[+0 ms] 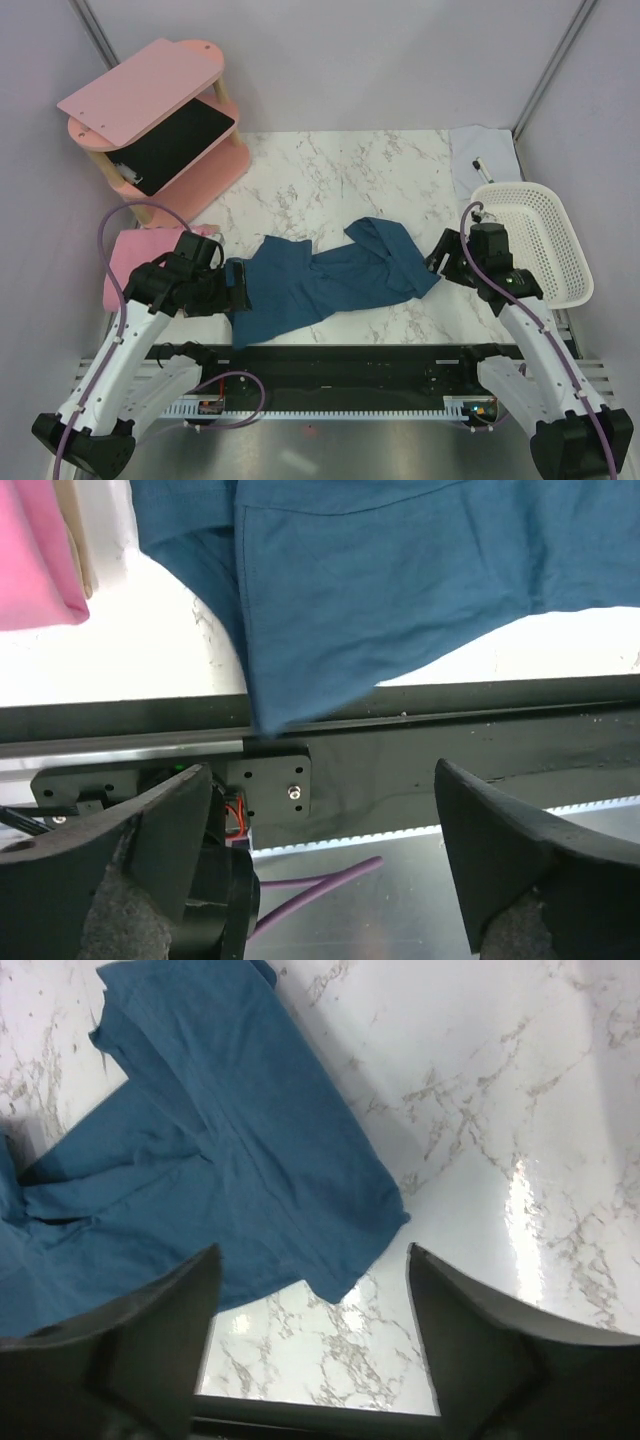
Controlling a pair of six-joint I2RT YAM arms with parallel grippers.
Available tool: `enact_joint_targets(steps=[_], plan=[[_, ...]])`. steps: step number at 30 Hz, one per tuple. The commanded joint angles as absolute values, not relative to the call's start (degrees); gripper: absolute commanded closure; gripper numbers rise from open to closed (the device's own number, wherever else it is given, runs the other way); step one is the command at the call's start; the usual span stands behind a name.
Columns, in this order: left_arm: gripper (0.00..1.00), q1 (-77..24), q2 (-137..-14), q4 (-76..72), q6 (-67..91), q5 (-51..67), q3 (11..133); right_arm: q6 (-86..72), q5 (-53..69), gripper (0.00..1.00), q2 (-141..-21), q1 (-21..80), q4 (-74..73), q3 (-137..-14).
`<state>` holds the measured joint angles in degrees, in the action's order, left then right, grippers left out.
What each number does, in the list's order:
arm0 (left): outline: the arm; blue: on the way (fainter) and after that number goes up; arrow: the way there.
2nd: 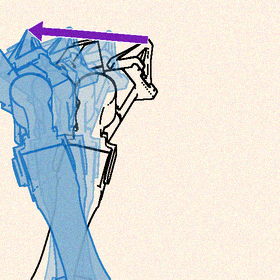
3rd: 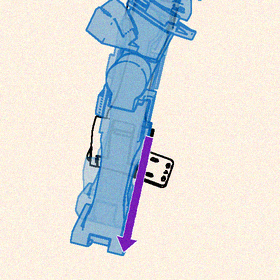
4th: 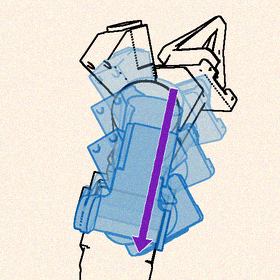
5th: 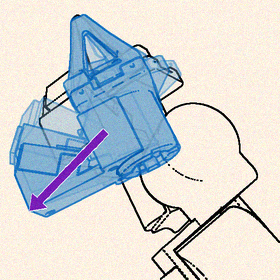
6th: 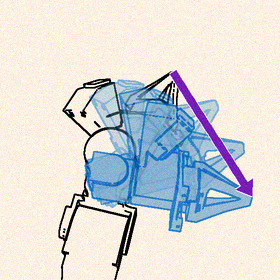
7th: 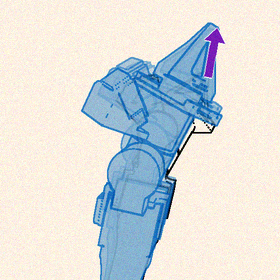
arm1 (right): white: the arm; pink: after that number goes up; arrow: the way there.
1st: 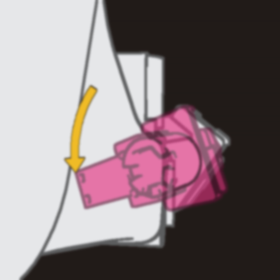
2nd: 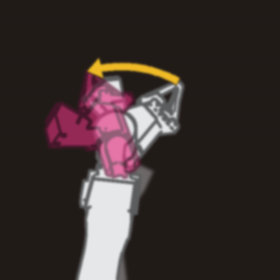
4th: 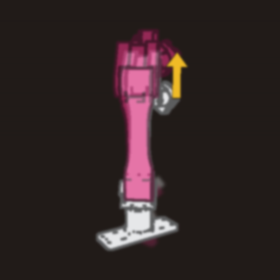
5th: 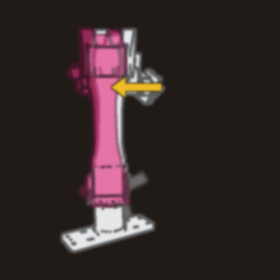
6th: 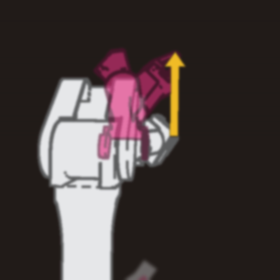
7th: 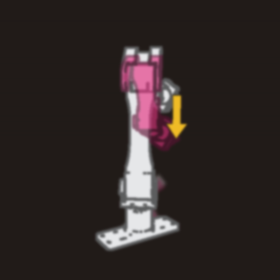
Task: Fold and stack the t-shirts
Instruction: Flatten the tshirt out
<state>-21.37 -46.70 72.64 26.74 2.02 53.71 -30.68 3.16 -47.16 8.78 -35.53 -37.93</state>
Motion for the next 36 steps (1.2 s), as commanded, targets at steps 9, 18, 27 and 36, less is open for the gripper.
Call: enact_joint_targets(steps=[9, 18, 27, 36], plan=[[0.0, -21.62, -53.33, 60.92, 23.83, 2.37, 58.53, -20.93, 0.36, 0.02, -73.09, 20.46, -21.19, -49.65], [0.02, -21.53, -77.22, 50.72, 18.81, 0.26, 66.7, -19.6, -5.45, 0.07, -95.94, 26.01, -18.02, -63.18], [0.0, -21.53, -96.49, 47.81, 15.65, -3.33, 77.51, -19.69, -14.48, 0.34, -108.62, 26.89, -18.1, -71.71], [0.0, -21.53, -106.15, 45.97, 14.59, -1.14, 82.26, -22.93, -26.19, 1.0, -96.79, 22.07, -17.24, -69.18]])
